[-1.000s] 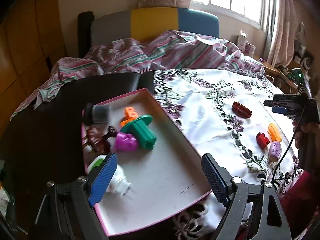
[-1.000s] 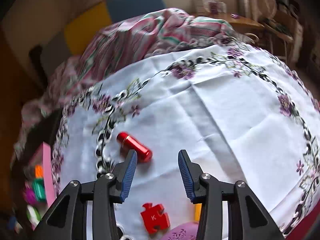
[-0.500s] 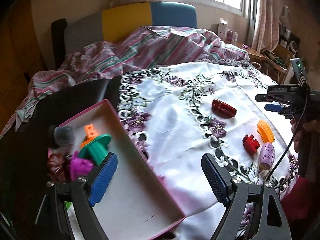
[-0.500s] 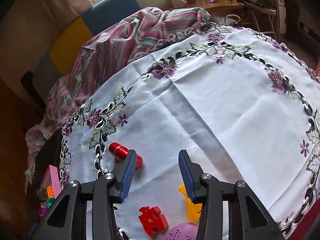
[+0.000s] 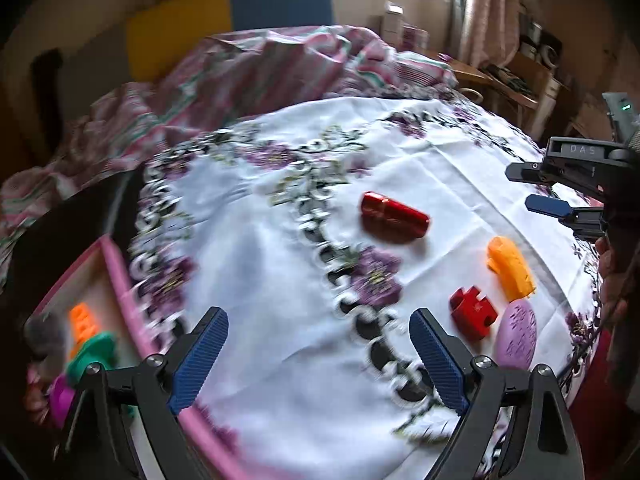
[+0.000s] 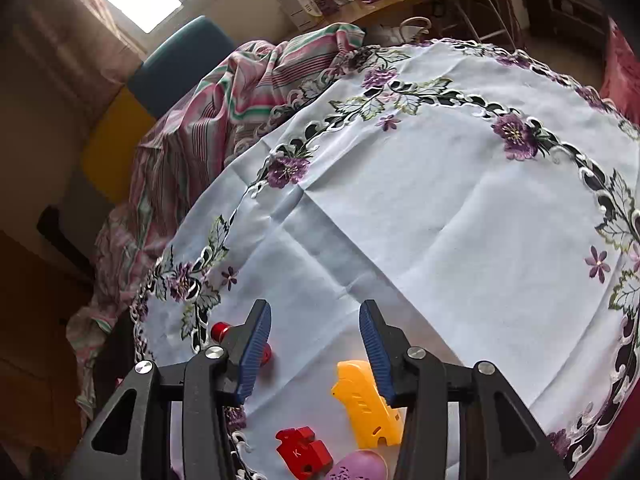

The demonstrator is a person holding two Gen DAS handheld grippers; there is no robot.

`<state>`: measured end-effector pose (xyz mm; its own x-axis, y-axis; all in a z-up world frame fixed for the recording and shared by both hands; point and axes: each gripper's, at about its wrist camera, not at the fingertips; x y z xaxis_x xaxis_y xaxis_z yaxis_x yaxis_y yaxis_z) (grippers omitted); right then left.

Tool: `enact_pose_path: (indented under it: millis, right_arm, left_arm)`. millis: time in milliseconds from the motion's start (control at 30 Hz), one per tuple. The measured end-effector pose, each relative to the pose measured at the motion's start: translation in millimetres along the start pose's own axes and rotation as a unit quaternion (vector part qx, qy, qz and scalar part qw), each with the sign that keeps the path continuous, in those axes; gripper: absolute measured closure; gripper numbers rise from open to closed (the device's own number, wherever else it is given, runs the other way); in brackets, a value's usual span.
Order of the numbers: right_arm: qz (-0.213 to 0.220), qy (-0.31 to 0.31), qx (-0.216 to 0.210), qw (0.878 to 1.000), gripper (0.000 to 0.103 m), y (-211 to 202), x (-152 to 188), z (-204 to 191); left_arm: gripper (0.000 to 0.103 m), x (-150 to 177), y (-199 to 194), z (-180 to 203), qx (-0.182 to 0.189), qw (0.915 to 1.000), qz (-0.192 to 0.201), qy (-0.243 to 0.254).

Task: Organize rigid objects
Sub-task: 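Move both grippers back over the remaining toys on the tablecloth, then grasp the red cylinder with the left gripper while the right approaches the K piece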

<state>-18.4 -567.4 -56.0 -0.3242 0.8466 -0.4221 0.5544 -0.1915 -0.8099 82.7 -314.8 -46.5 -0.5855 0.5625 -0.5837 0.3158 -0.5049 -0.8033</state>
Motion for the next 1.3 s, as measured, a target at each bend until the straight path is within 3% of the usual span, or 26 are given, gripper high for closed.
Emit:
enact_pose_path:
  millis: [133, 367, 633, 733, 767, 800, 967, 1300]
  right_arm:
    - [-0.004, 0.020, -0.013, 1.000, 0.053, 0.1, -2.1, 6.6]
    - [-0.016, 0.025, -0.034, 0.999, 0.053, 2.5, -1.9, 6.3]
    - [-0.008, 0.027, -0.038, 0.999, 0.052, 0.6, -3.7, 7.8]
    - [-0.002, 0.026, -0.038, 0.999, 0.052, -1.6, -4.2, 7.2]
    - [-0.002, 0.026, -0.038, 0.999, 0.052, -1.5, -4.3, 7.0]
    - [-0.002, 0.026, -0.039, 0.999, 0.052, -1.5, -4.4, 7.1]
    - [0.000, 0.014, -0.031, 0.999, 0.052, -0.8, -4.9, 4.0]
    - [-0.002, 0.011, -0.051, 0.999, 0.052, 0.0, -7.4, 3.5]
  left_arm:
    - [0.003, -17.7, 23.3, 17.9, 0.013, 0.9989, -0.002, 0.044]
    - [0.001, -49.4, 70.0, 42.1, 0.037, 0.9906, -0.015, 0.131]
    - [0.001, -71.2, 114.9, 49.3, 0.056, 0.9854, -0.036, 0.157]
    - [0.006, -74.5, 125.4, 47.6, 0.067, 0.9861, -0.037, 0.148]
    - [0.020, -75.0, 128.1, 47.1, 0.070, 0.9862, -0.039, 0.145]
    - [0.028, -75.5, 132.4, 46.6, 0.077, 0.9860, -0.046, 0.140]
    - [0.028, -68.3, 126.9, 41.7, 0.093, 0.9884, -0.040, 0.113]
    - [0.028, -24.4, 66.9, 15.0, 0.054, 0.9979, -0.020, 0.029]
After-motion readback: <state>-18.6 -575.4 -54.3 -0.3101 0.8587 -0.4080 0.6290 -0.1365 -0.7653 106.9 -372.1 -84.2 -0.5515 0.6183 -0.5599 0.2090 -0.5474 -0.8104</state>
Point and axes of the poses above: each gripper's, at about its wrist camera, not at the fingertips, and y roughly the way its jaws point, z to its right, x to its underside, and after that the axes turned 8 degrees about x, right-handed
